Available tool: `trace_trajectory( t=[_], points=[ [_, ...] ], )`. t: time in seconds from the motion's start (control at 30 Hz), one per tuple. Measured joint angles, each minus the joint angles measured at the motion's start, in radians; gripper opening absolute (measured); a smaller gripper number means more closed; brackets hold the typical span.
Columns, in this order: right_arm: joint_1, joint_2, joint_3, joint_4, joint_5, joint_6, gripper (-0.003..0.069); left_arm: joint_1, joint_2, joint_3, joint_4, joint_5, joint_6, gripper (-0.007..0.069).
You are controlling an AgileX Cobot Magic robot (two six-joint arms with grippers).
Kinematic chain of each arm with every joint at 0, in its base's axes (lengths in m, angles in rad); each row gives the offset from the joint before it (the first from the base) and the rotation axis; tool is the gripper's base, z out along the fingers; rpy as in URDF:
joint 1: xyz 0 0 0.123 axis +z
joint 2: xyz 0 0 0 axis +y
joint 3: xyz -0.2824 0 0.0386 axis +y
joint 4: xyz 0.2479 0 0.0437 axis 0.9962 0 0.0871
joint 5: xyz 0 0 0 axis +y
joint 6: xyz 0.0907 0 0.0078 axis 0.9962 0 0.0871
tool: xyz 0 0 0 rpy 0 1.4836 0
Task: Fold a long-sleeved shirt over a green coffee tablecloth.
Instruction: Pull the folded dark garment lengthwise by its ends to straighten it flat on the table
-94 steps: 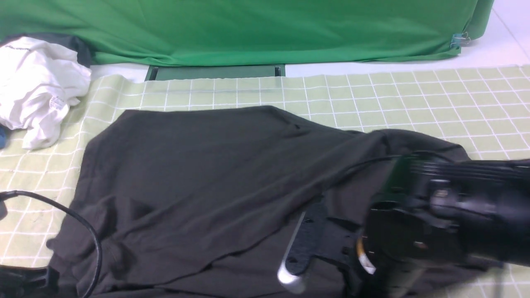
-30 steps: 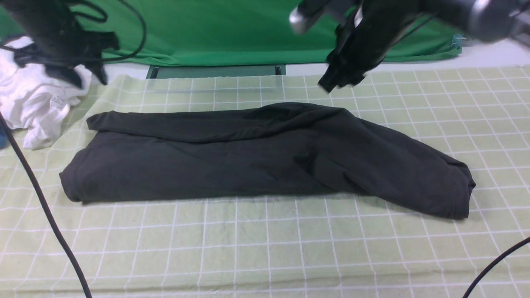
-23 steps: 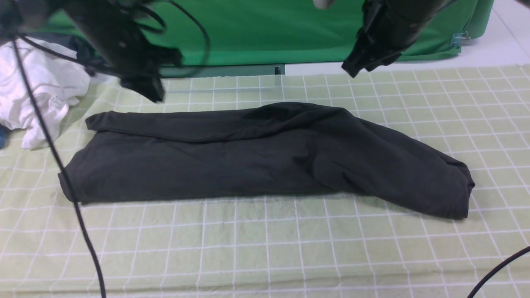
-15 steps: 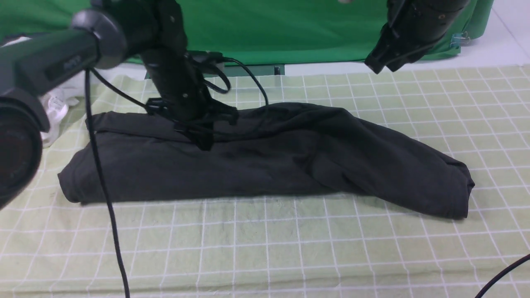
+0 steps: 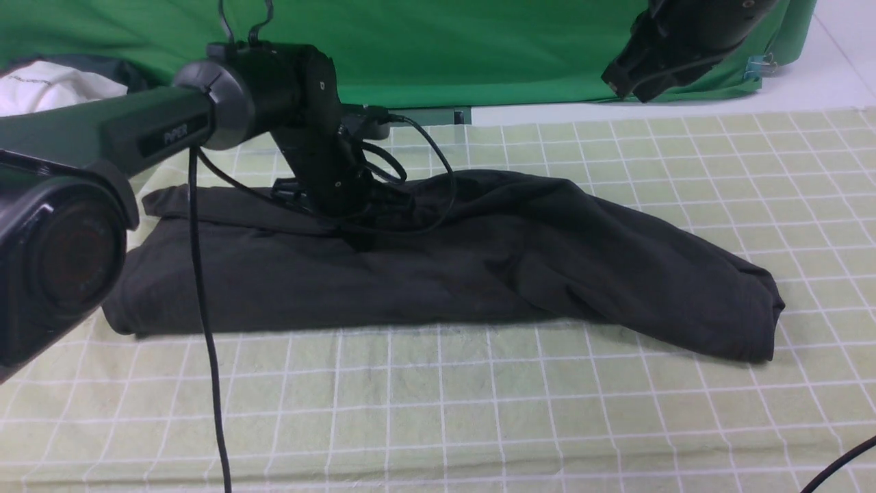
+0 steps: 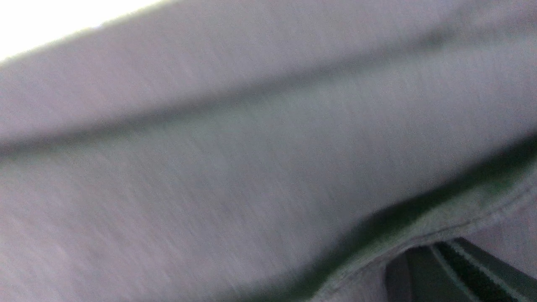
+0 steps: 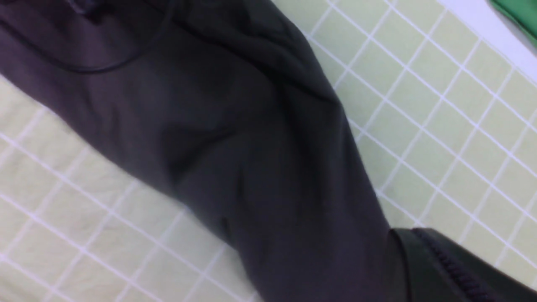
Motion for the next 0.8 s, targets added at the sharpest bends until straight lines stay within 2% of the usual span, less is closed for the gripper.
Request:
trace_trajectory(
  t=[0.2, 0.33, 0.47, 0.67, 0.8],
  points=[
    [0.000, -0.019, 0.000, 0.056, 0.001, 0.000, 0.0003, 0.003, 0.016, -0.020, 0.100, -0.175, -0.084, 0.0010],
    [0.000, -0.024, 0.000, 0.067, 0.001, 0.000, 0.0003, 0.023, 0.028, -0.073, 0.105, -0.180, -0.106, 0.0011],
    [0.000, -0.030, 0.019, 0.068, 0.001, 0.000, 0.0003, 0.052, 0.026, -0.181, 0.108, -0.035, -0.098, 0.0011],
    [0.000, -0.055, 0.102, 0.047, 0.003, 0.000, 0.0003, 0.072, -0.060, -0.212, 0.088, 0.157, -0.030, 0.0011],
    [0.000, -0.062, 0.127, 0.045, 0.008, 0.000, 0.0002, 0.075, -0.165, -0.143, 0.021, 0.178, 0.044, 0.0011]
  ],
)
